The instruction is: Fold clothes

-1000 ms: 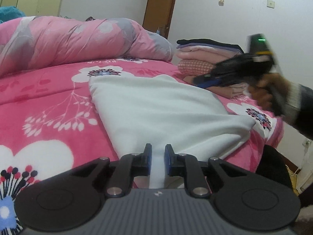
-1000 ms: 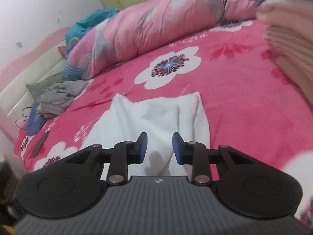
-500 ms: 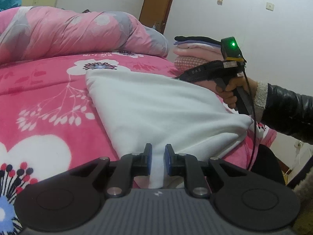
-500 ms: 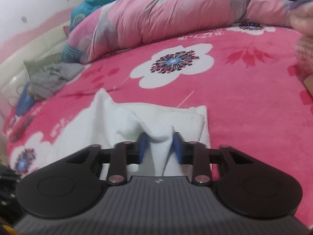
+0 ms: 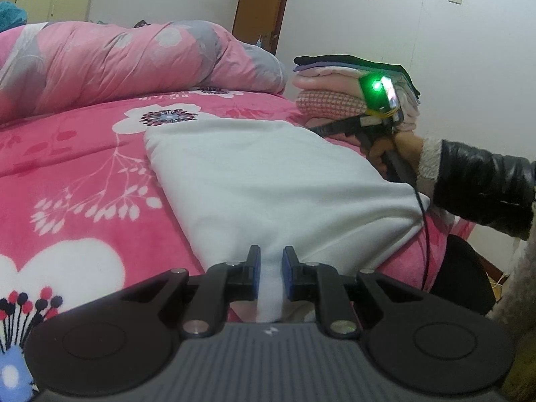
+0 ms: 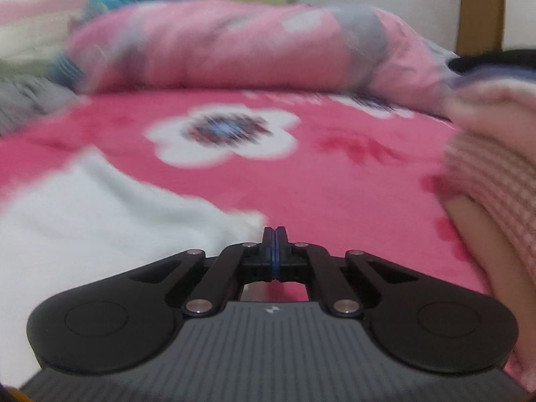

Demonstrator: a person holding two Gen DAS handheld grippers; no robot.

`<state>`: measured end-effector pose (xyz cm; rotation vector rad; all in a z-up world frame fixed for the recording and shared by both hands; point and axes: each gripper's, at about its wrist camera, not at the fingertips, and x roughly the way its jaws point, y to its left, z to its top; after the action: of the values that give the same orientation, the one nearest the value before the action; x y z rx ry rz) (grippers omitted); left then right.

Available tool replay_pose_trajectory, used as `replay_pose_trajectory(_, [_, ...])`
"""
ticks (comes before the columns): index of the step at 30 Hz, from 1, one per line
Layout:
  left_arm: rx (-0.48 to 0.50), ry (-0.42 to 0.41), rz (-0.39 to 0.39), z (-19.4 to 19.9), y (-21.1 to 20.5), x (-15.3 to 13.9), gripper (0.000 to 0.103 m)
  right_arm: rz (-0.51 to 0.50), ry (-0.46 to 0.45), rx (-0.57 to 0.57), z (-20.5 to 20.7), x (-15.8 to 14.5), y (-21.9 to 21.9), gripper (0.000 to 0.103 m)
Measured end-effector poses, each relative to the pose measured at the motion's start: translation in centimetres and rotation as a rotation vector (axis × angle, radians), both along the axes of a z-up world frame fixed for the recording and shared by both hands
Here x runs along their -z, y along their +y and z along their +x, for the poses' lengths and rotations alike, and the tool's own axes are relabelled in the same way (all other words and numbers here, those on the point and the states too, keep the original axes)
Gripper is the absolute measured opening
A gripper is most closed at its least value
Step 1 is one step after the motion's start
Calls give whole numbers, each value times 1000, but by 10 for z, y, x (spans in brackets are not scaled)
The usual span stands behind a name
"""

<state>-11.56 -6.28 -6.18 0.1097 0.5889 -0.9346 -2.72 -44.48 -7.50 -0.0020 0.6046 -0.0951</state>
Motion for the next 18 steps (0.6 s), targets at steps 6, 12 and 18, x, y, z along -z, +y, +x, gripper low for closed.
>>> replay_pose_trajectory(6, [-6, -7, 3, -1, -1, 0, 15, 296, -56, 31, -41, -26, -35, 3])
replay_pose_trajectory(12, [-9, -29, 20, -4, -4, -2, 15, 494, -3, -160, -77, -50, -18, 44])
replay_pose_trajectory(18, [-4, -54, 36, -6, -5, -2, 16, 301, 77, -232, -70, -30, 22, 3])
